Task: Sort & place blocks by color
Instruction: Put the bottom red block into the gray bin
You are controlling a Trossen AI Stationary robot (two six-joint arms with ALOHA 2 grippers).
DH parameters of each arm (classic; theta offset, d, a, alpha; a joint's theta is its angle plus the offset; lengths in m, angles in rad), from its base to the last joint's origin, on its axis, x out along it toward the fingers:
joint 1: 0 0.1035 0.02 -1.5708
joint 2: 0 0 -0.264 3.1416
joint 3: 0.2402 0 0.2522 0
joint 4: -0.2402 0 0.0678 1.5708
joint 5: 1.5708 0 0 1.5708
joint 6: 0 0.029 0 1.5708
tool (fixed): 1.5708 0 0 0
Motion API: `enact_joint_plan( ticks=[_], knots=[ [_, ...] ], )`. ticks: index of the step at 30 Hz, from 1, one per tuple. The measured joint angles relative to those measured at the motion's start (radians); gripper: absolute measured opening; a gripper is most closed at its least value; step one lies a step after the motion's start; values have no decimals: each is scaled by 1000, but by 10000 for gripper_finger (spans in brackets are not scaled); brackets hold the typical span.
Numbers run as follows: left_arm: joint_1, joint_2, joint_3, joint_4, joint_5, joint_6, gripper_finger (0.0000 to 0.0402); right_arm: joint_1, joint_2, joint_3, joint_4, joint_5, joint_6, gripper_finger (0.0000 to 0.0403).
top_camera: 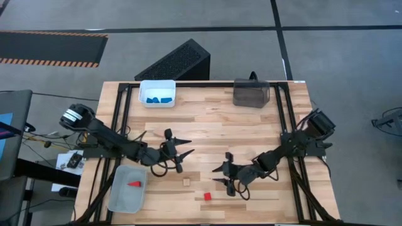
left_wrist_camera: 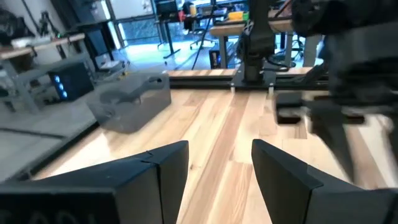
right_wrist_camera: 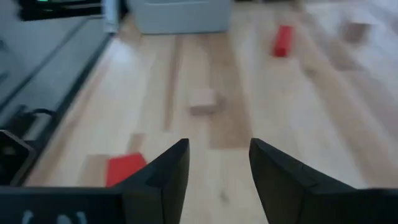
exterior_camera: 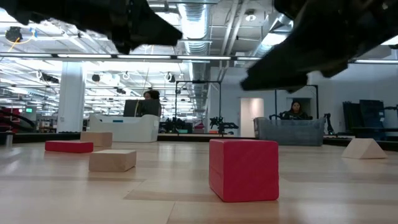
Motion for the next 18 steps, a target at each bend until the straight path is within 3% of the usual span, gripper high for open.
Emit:
enact_joint_plan(
  ticks=[9,18],
  knots=[
    [-26,35,0,11,-10,-41,168,-42,197,144,-7,-95,-97,241],
    [-32,34,1,-77,-41,-91,168,-42,185,207,-133,-328,-125,240]
  ],
)
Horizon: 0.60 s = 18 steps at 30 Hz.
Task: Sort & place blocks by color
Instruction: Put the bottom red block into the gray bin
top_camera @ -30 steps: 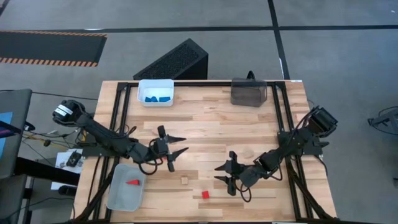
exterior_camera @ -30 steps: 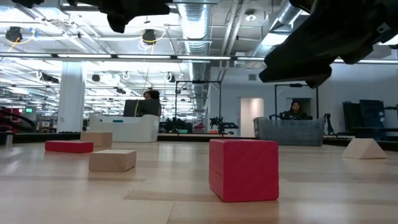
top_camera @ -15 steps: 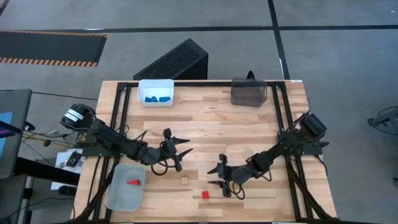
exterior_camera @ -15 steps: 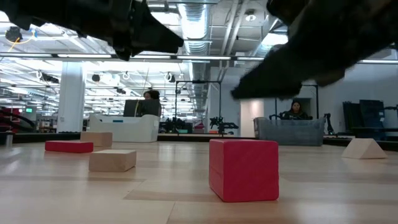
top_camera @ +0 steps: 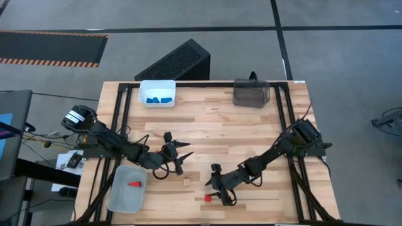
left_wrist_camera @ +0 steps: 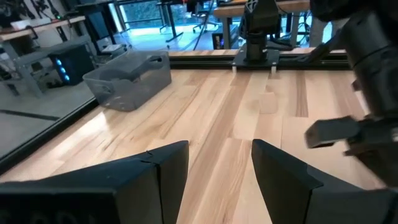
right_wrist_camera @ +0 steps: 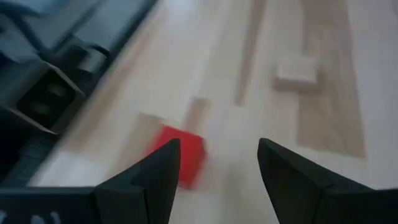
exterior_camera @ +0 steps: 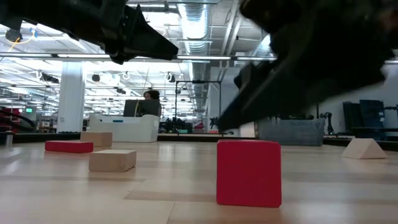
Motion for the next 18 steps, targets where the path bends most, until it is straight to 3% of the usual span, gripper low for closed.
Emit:
enact_joint_plan(
  ticks=[8,18],
  knots=[
    [0,0,0,1,-11,-10,168,11,2,1,4,-59,0,240],
    [41,0,0,11,-4,-9,168,-17,14,18,47,-209,-182,240]
  ],
)
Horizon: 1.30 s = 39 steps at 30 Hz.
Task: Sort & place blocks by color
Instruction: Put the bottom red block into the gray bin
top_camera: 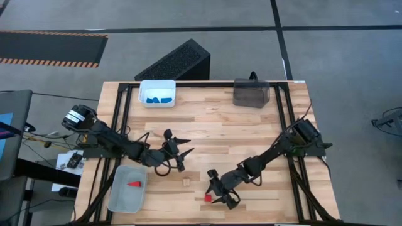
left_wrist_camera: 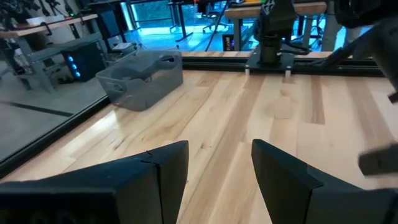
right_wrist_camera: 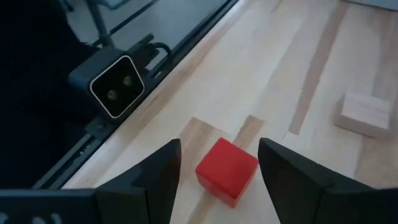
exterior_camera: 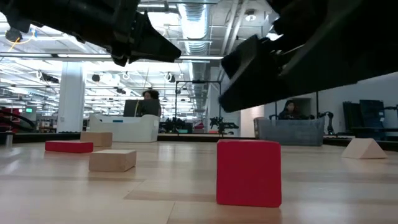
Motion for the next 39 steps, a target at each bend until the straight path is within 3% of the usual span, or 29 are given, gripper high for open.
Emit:
enact_joint_plan(
  ticks=[9,16,23,29,32,39],
  knots=[
    [14,0,0,9,9,0,168,-45,120,87,-14,-156,-75,240],
    [14,0,0,7,9,0,168,-80,85,93,-138,-178,-77,235],
    [-12,-1,0,-10,-6,31,168,-126,27,93,-295,-50,-72,209],
    [-73,-31,0,-18,-152,81,168,-191,12,91,-299,45,-80,191],
    [-81,-32,0,-27,-178,89,168,-233,12,91,-296,125,-72,188],
    [-85,-32,0,-162,-200,-25,168,-296,12,91,-299,133,-22,203]
  ],
)
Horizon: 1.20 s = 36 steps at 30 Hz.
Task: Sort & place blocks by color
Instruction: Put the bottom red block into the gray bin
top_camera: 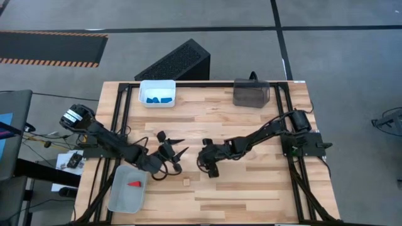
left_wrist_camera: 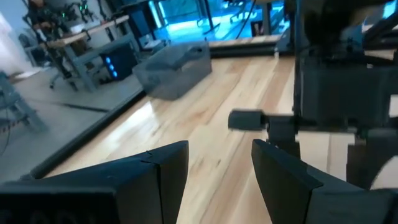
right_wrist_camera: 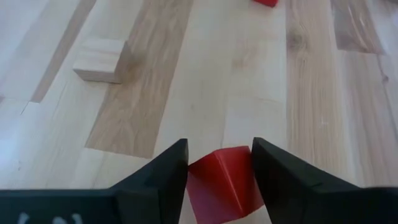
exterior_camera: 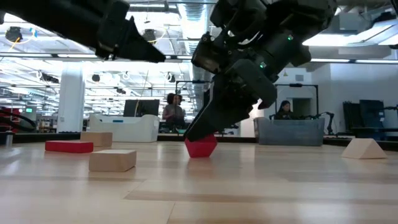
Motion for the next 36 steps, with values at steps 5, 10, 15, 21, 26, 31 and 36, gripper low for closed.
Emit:
enact_joint_plan(
  ticks=[5,10,15,21,26,31,36],
  knots=[
    [-28,0,0,-63,-59,-72,168,8,0,0,-10,-2,11,223],
    [-36,-3,0,-56,-69,-78,168,28,-10,-3,-46,-6,15,245],
    [-36,-3,0,-55,-69,-95,168,29,-10,-2,-91,-3,32,255],
    [-36,-3,0,-50,-68,-100,168,40,-30,-2,-168,73,56,256],
    [-42,-3,0,-54,-62,-124,168,57,-28,-2,-177,81,64,252],
    [-42,-3,0,-56,-37,-135,168,59,-28,-1,-120,99,90,211],
    [-42,-3,0,-55,-26,-97,168,58,-28,-1,-51,102,91,136]
  ],
)
